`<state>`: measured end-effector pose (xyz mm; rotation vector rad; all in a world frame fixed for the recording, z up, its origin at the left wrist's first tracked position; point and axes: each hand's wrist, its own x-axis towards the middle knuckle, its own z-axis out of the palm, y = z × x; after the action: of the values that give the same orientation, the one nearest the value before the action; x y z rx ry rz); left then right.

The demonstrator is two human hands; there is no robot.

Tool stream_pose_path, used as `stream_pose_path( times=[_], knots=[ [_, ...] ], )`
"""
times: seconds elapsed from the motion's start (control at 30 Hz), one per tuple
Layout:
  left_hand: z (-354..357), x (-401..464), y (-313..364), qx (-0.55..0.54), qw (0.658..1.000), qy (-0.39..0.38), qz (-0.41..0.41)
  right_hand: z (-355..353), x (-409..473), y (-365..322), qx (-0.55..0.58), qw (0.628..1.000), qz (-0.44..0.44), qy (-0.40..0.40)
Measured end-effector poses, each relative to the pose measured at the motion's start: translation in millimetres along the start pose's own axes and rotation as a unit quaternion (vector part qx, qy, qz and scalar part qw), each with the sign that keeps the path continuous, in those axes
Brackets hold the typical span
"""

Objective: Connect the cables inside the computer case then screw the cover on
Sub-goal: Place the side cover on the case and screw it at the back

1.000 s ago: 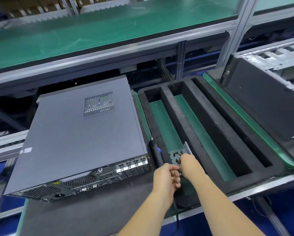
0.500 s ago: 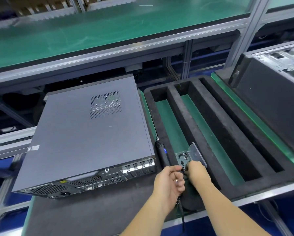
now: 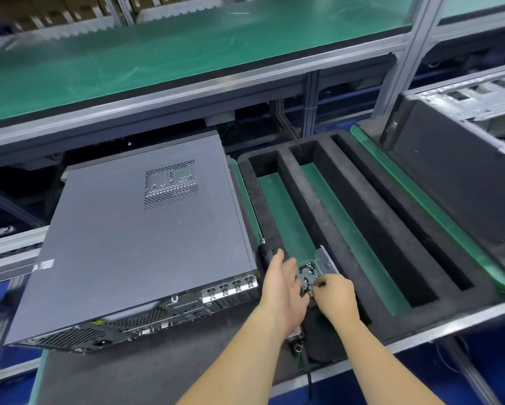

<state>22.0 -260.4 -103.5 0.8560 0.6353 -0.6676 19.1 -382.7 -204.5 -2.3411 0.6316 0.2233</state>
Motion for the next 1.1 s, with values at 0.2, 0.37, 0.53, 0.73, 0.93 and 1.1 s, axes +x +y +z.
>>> stream_pose_path(
  times=[0.2,0.37,0.53,0.73,0.93,1.1],
  knots=[
    [-3,3,-10,0.108,0.990,0.075,0.043,-13,-5,-4,0.221,0.973,0.003,0.065],
    [-3,6,-11,0.047,0.997,0.063,0.004,-23,-17,-15,0.338,0.937,-0.066,-0.057],
    [-8,4,-8,0.010,0.997,0.069,0.013,-24,-7,-9,0.317,0.946,-0.024,0.058],
    [-5,2,-13,0.262,0.944,0.155,0.127,-19,2,-1,0.138,0.987,0.011,0.085],
    [-27,3,-21,0.603,0.744,0.143,0.250,-7,3,-11,0.064,0.997,-0.001,0.046],
    [-39,4,-23,0.681,0.663,0.111,0.290,2,0,-17,-0.087,0.996,0.004,0.019]
  ],
)
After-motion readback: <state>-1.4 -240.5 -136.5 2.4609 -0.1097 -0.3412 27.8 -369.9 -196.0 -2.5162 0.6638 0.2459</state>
